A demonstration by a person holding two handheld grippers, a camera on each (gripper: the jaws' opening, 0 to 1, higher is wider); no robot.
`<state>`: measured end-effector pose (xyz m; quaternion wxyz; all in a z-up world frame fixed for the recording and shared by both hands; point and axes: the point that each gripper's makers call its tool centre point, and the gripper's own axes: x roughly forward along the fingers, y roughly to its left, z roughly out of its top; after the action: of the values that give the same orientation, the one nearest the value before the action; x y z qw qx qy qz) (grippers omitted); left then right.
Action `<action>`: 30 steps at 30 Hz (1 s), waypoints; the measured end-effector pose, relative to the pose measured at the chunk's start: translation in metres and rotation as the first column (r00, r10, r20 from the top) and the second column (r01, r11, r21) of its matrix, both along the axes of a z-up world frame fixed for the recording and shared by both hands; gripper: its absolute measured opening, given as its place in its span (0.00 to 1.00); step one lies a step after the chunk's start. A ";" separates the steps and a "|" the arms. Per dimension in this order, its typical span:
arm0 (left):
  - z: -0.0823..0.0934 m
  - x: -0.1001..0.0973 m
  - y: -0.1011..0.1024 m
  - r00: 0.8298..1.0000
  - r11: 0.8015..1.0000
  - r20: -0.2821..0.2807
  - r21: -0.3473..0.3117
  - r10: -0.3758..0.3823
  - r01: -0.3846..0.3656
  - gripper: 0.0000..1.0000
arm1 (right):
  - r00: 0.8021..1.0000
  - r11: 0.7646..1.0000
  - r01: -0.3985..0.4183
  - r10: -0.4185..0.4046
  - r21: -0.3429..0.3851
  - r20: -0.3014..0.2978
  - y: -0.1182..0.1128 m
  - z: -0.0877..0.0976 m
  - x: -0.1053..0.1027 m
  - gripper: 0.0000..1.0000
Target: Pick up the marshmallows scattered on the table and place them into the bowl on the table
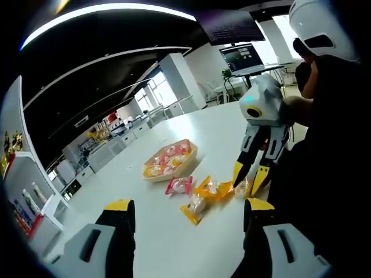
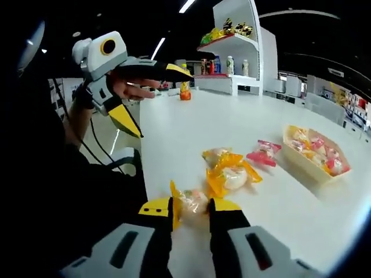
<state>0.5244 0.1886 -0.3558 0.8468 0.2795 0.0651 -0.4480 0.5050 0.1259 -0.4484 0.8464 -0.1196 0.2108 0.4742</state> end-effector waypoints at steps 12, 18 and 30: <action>0.003 -0.001 0.001 1.000 1.000 0.009 -0.002 -0.001 0.001 0.75 | 0.999 0.999 -0.011 0.012 -0.030 0.034 0.001 0.005 -0.005 0.14; 0.003 0.000 0.003 1.000 1.000 0.012 0.003 0.006 -0.006 0.75 | 1.000 1.000 -0.004 0.005 -0.025 0.018 -0.007 0.009 -0.005 0.13; 0.002 0.000 0.001 1.000 1.000 0.013 0.010 0.003 -0.003 0.75 | 0.996 0.996 0.085 -0.085 0.015 -0.019 -0.035 0.020 0.004 0.12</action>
<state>0.5242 0.1901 -0.3537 0.8465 0.2864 0.0623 -0.4445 0.5093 0.0909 -0.4281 0.8648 -0.0995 0.2197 0.4403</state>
